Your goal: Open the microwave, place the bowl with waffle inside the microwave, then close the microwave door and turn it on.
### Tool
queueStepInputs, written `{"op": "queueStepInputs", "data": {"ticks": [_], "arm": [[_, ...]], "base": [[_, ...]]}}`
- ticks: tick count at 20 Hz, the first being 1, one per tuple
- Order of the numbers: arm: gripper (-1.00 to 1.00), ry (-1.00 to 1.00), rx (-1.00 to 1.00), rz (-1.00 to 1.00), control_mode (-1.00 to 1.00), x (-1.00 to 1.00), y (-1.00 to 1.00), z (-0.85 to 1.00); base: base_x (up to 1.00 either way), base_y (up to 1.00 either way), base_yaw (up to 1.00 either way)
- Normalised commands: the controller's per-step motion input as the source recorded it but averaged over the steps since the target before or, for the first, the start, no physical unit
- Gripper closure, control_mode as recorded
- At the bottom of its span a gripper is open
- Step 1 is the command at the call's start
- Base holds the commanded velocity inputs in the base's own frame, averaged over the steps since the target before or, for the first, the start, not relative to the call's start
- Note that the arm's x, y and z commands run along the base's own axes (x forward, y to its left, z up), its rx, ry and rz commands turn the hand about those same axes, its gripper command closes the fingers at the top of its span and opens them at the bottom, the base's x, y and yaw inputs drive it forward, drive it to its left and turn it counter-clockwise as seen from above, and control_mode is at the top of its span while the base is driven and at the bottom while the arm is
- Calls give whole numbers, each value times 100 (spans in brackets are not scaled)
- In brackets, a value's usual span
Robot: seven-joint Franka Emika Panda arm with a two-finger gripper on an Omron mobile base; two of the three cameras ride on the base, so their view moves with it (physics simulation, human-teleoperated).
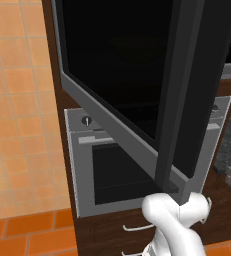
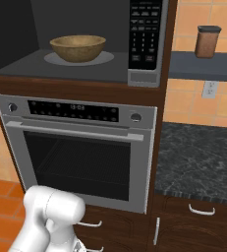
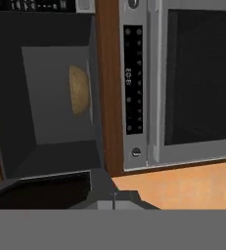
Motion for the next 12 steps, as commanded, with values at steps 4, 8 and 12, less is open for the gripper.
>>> {"op": "queueStepInputs", "data": {"ticks": [4, 8, 12], "arm": [[100, 0, -6, -13, -100, -67, 49, -4], [100, -7, -14, 3, -100, -44, 49, 0], [100, -2, -16, 0, -100, 6, 76, -2]], "base": [[0, 0, 0], [0, 0, 0], [0, 0, 0]]}}
